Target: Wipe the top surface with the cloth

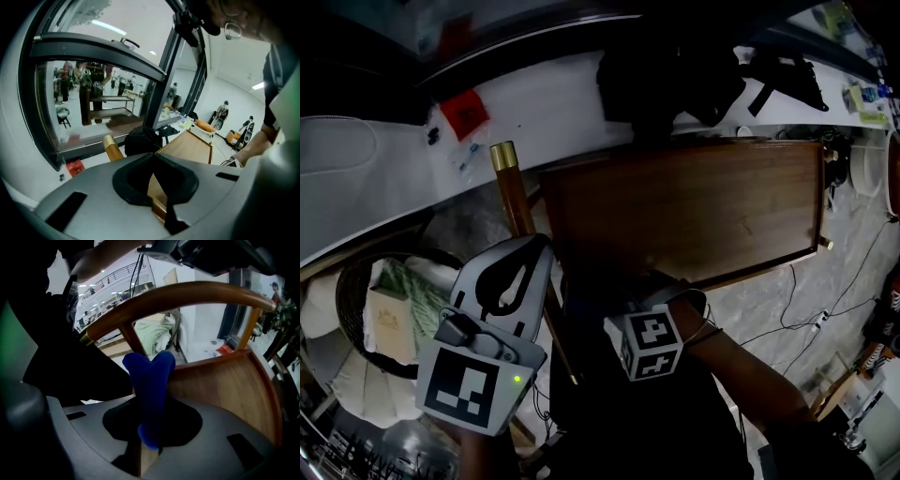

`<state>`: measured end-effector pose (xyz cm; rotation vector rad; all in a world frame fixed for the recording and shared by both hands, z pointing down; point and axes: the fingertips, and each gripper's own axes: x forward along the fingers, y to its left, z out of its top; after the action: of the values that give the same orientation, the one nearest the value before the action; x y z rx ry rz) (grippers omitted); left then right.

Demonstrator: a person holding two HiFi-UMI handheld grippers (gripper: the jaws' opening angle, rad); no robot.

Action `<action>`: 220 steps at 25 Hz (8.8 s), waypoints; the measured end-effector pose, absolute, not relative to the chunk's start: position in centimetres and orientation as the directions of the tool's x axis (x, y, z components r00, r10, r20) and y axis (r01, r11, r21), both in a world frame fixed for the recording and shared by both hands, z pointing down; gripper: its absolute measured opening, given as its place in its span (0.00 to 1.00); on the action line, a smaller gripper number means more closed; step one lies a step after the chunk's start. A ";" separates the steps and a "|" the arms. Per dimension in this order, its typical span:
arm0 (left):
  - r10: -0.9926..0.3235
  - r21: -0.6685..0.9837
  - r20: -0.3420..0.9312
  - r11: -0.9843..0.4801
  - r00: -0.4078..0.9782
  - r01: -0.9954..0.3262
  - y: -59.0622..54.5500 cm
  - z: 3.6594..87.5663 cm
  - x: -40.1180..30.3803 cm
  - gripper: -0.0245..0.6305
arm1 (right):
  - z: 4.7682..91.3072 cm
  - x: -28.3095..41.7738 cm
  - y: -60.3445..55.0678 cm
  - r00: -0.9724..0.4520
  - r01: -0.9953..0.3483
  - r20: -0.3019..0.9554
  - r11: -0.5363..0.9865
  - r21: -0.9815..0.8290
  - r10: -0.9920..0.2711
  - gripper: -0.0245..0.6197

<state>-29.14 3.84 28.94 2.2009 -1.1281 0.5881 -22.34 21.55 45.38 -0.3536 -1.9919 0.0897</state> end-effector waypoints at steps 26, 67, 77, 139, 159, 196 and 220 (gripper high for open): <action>-0.569 0.283 0.600 -0.505 0.561 -0.815 0.7 28.3 -27.2 0.05 | 44.8 -22.0 -0.9 -0.416 0.004 0.896 0.985 0.174 -0.157 0.19; -0.501 0.308 0.608 -0.566 0.616 -0.764 3.5 28.9 -23.0 0.05 | 46.7 -16.1 20.1 -0.356 0.136 0.902 0.969 -0.208 0.243 0.19; -0.486 0.295 0.612 -0.592 0.624 -0.750 3.6 28.7 -21.4 0.05 | 45.8 -15.8 20.8 -0.336 0.218 0.883 0.939 -0.267 0.329 0.19; -0.434 0.320 0.609 -0.632 0.664 -0.706 2.2 29.4 -16.2 0.05 | 46.4 -11.4 14.6 -0.439 0.029 0.879 0.981 -0.191 0.184 0.19; -0.427 0.319 0.602 -0.646 0.675 -0.694 2.7 29.5 -14.6 0.05 | 46.4 -9.5 19.8 -0.339 0.121 0.862 0.926 -0.356 0.376 0.19; -0.431 0.373 0.597 -0.598 0.677 -0.709 1.4 30.9 -13.7 0.05 | 45.4 -10.6 -3.1 -0.389 -0.065 0.911 0.991 0.119 -0.135 0.19; -0.384 0.377 0.616 -0.623 0.688 -0.686 2.7 32.2 -11.7 0.05 | 46.5 -6.4 13.8 -0.352 0.039 0.914 0.979 -0.201 0.202 0.19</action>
<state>-11.69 2.70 32.17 2.2936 -0.8174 0.6530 -6.39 13.79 46.50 -0.1734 -1.9274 0.1698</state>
